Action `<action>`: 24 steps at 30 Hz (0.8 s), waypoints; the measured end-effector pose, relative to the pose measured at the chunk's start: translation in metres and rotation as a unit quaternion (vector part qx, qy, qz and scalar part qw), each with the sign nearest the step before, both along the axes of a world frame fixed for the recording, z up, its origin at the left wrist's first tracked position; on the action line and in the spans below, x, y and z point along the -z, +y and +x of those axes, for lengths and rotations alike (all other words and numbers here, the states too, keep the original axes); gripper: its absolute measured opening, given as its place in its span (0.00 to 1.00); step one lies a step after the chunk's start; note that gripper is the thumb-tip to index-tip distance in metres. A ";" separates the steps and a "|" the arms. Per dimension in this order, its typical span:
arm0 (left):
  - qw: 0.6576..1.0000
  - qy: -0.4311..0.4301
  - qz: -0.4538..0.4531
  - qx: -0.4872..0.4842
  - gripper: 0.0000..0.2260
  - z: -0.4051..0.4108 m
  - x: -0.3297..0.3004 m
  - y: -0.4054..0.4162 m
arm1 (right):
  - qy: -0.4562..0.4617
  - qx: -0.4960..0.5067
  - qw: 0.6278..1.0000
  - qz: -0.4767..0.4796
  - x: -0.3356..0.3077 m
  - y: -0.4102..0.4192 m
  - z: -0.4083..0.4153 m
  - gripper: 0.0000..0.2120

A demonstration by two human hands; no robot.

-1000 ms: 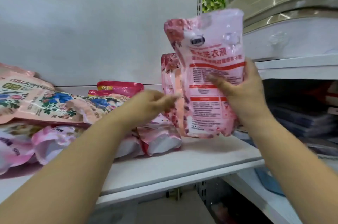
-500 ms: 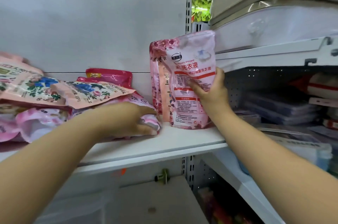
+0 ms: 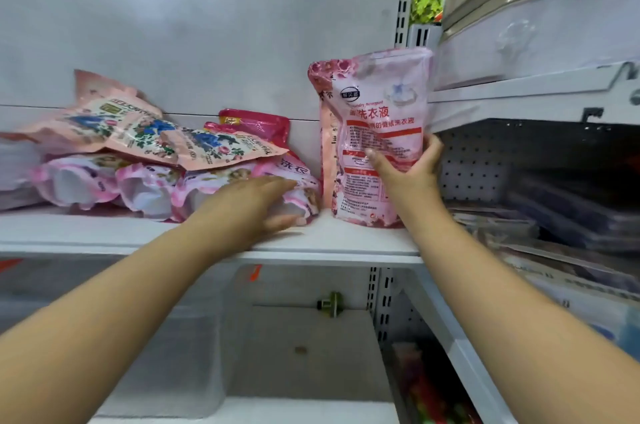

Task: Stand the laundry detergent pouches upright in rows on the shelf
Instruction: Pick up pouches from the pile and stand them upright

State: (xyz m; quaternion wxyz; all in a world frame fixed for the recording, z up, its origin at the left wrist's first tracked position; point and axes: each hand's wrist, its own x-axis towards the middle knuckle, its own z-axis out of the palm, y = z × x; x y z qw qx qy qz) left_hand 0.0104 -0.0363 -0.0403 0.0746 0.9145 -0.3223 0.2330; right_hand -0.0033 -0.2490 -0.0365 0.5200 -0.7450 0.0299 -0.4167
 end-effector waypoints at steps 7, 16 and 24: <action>0.993 0.036 -0.112 0.030 0.45 -0.031 0.008 0.047 | -0.032 0.151 0.977 -0.149 -0.001 0.012 -0.023 0.39; 0.983 -0.053 -0.142 -0.100 0.28 0.038 -0.043 0.075 | 0.051 0.017 0.916 -0.398 0.014 0.080 -0.036 0.34; 0.979 -0.002 -0.134 -0.152 0.26 0.067 -0.024 0.067 | 0.282 -0.128 0.879 -0.363 0.009 0.088 -0.035 0.28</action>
